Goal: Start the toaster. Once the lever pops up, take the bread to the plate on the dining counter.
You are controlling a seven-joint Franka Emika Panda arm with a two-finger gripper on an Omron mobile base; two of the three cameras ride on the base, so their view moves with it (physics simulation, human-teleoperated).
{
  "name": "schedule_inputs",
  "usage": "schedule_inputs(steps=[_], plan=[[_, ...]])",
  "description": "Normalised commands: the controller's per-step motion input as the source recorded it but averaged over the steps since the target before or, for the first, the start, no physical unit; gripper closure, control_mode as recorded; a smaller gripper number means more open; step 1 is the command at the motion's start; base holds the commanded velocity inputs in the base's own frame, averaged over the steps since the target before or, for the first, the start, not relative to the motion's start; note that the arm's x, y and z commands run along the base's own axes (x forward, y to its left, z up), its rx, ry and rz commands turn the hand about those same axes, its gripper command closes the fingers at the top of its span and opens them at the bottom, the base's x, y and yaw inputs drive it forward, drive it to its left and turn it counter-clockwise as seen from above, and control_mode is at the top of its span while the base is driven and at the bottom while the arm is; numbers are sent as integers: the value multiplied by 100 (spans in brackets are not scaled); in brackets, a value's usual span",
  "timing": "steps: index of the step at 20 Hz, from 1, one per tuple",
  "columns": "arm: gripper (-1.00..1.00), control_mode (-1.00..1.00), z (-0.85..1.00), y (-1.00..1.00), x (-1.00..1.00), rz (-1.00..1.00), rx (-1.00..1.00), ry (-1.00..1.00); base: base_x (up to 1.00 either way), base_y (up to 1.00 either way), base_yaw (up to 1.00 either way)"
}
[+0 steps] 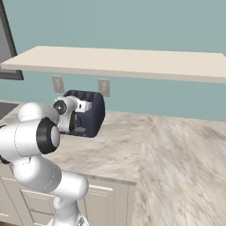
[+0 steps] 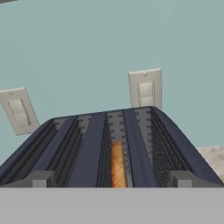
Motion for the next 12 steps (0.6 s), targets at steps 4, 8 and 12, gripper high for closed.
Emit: schedule_inputs(steps=[4, 8, 12], plan=[[-100, -100, 0, 0, 0, 0, 0, 0, 0, 0, 0], [-100, -100, 0, 0, 0, 0, 0, 0, 0, 0, 0], [-100, -100, 0, 0, 0, 0, 0, 0, 0, 0, 0]])
